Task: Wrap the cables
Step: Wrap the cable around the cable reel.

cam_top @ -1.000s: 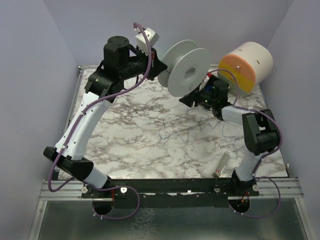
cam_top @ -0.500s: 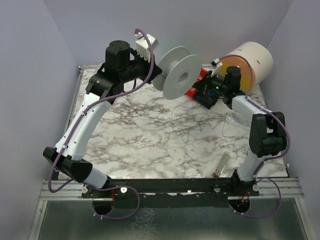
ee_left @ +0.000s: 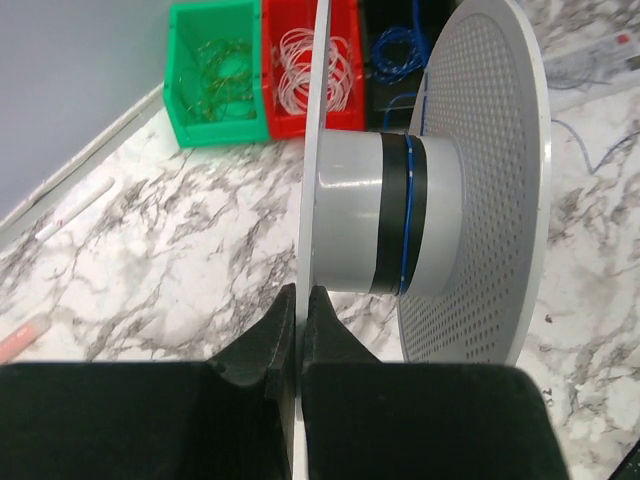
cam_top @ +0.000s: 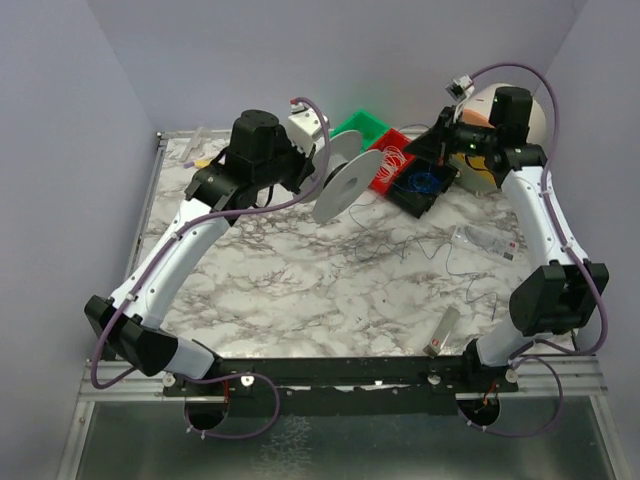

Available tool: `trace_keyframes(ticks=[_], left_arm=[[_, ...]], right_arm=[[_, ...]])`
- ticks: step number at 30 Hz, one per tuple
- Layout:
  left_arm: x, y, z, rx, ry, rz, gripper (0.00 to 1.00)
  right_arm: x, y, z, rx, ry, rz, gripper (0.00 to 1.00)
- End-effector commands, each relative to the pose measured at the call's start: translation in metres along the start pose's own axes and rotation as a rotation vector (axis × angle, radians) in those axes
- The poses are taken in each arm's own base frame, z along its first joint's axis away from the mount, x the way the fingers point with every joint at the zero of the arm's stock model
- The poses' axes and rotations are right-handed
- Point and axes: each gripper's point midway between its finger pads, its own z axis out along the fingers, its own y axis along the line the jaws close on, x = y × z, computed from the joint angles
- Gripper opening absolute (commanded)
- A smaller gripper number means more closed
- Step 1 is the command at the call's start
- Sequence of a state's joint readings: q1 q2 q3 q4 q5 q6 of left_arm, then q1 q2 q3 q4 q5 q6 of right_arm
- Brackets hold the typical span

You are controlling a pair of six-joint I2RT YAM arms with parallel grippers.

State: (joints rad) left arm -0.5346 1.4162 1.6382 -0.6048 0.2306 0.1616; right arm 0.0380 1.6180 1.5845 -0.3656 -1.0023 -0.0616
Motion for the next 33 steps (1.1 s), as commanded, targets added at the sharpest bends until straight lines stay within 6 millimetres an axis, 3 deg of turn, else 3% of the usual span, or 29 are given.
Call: trace_keyframes(ticks=[1, 6, 11, 14, 18, 23, 33], left_arm=[[0.001, 0.031, 0.008, -0.183, 0.003, 0.019, 0.00], [0.014, 0.039, 0.027, -0.274, 0.040, -0.018, 0.00], [0.030, 0.050, 0.049, -0.357, 0.080, -0.097, 0.00], [0.040, 0.048, 0.062, -0.357, 0.103, -0.146, 0.00], [0.043, 0.042, 0.075, -0.323, 0.112, -0.196, 0.00], [0.028, 0.034, 0.089, -0.258, 0.088, -0.239, 0.00], [-0.016, 0.029, 0.090, -0.088, -0.010, -0.346, 0.00]], right_arm=[[-0.015, 0.063, -0.021, -0.187, -0.004, 0.052, 0.01], [-0.028, 0.100, -0.020, -0.293, -0.057, 0.098, 0.00], [-0.024, 0.148, 0.008, -0.423, -0.012, 0.076, 0.01], [-0.016, 0.164, 0.025, -0.476, 0.011, 0.059, 0.01], [0.010, 0.177, 0.047, -0.539, 0.073, 0.065, 0.01], [0.059, 0.197, 0.070, -0.589, 0.156, -0.010, 0.01], [0.130, 0.182, 0.084, -0.568, 0.212, 0.004, 0.01]])
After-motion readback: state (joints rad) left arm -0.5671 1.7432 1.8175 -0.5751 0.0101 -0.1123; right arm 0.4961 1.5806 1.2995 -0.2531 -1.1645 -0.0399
